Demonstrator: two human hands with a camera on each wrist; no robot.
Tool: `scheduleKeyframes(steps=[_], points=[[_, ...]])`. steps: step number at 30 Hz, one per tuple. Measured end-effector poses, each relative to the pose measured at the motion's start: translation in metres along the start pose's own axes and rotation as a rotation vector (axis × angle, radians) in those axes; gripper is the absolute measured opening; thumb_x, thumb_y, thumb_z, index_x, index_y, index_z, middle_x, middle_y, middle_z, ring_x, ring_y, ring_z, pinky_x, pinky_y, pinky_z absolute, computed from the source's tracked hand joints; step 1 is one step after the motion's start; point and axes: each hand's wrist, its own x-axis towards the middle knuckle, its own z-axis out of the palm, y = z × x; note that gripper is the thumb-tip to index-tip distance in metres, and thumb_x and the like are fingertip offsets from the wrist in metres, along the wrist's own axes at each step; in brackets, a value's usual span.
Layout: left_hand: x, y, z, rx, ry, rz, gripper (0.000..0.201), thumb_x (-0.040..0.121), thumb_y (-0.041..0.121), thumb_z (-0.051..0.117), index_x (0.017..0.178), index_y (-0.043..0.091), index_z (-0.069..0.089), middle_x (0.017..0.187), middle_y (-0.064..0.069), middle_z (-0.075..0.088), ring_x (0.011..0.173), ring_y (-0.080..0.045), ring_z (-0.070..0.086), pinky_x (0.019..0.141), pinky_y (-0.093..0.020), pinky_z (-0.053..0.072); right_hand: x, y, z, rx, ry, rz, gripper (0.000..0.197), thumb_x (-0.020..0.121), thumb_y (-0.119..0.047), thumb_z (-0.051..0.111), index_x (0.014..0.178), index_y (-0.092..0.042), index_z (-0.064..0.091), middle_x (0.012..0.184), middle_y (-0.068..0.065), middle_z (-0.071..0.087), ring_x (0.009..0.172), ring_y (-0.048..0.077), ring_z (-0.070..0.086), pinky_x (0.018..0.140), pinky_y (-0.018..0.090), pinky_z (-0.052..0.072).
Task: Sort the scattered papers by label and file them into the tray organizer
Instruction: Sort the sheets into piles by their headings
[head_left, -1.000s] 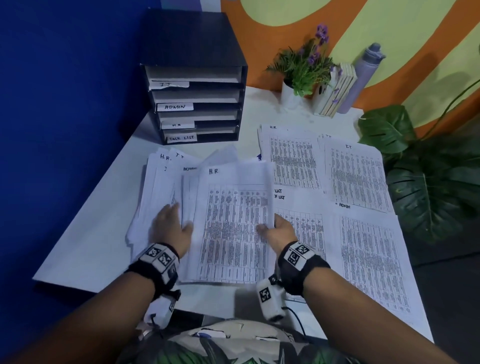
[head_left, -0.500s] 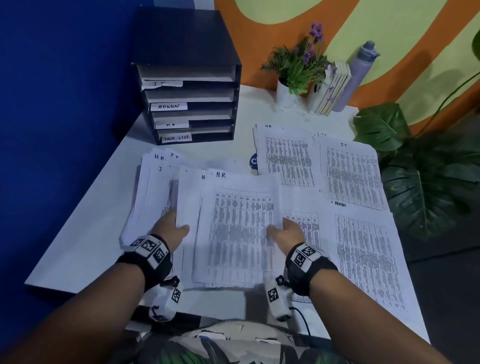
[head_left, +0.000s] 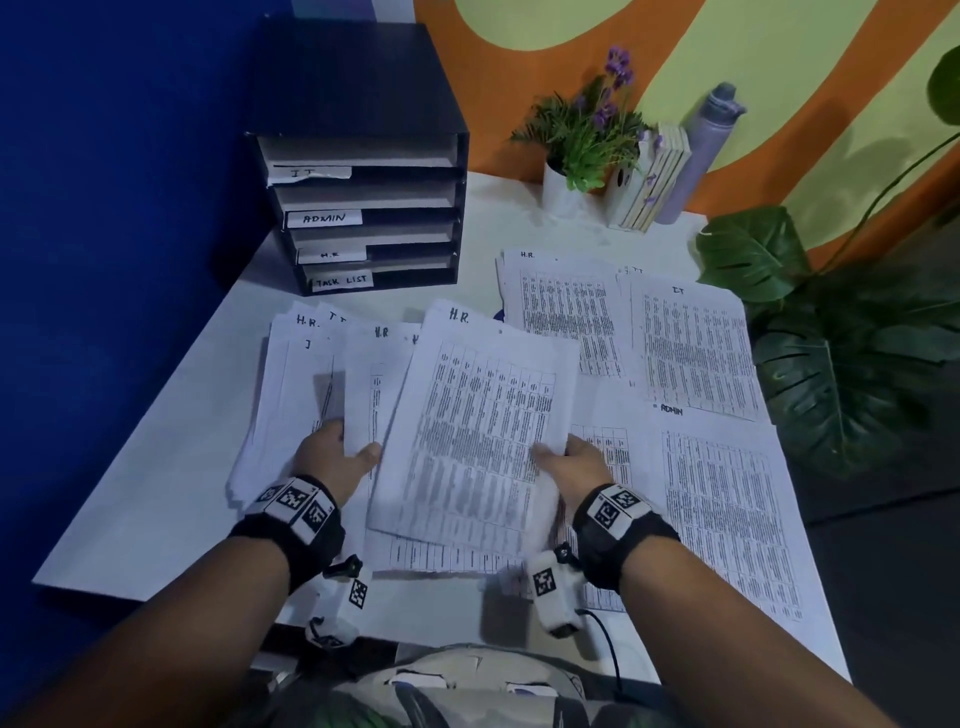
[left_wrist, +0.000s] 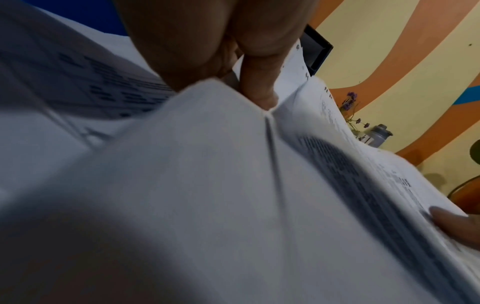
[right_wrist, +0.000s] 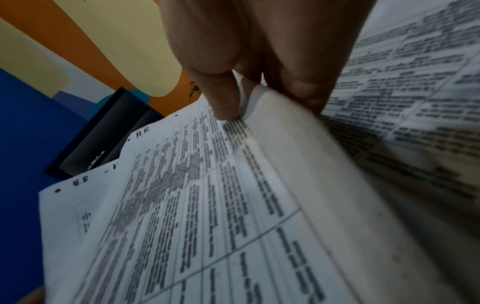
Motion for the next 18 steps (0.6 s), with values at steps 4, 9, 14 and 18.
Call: scheduleKeyframes(steps=[4,9,14,18], points=[[0.001,0.005,0.001,0.049,0.049,-0.004,0.010,0.095,0.019,0.053,0.099,0.011,0.057,0.094,-0.007,0.061,0.088,-0.027,0.058,0.085,-0.035,0.047,0.003,-0.004,-0.004,-0.042,0.076,-0.029,0.033,0.086,-0.019,0.069,0.114,-0.005,0.060,0.119,0.016,0.063,0.110,0.034,0.061,0.097,0.048,0.049],[-0.001,0.009,0.000,0.054,0.013,-0.016,0.010,0.098,0.016,0.047,0.096,0.009,0.053,0.092,-0.009,0.059,0.085,-0.027,0.056,0.078,-0.033,0.044,0.006,-0.009,-0.018,0.054,0.037,-0.065,0.026,0.090,-0.004,0.062,0.112,-0.017,0.061,0.117,0.005,0.065,0.102,0.024,0.063,0.086,0.030,0.050],[-0.012,0.031,0.013,-0.064,-0.083,0.001,0.026,0.102,0.037,0.037,0.103,0.022,0.057,0.100,0.008,0.056,0.102,-0.017,0.051,0.089,-0.031,0.040,0.007,-0.013,-0.006,0.020,-0.013,-0.115,0.026,0.087,-0.004,0.062,0.111,-0.015,0.060,0.107,0.008,0.068,0.096,0.026,0.066,0.081,0.039,0.057],[-0.008,0.035,0.020,0.007,-0.102,0.087,0.044,0.094,0.055,0.041,0.125,0.026,0.050,0.108,0.009,0.061,0.102,-0.020,0.059,0.092,-0.039,0.048,0.010,-0.019,-0.004,-0.008,0.005,-0.189,0.017,0.090,-0.010,0.061,0.103,-0.020,0.060,0.101,0.006,0.067,0.092,0.025,0.065,0.083,0.039,0.054]])
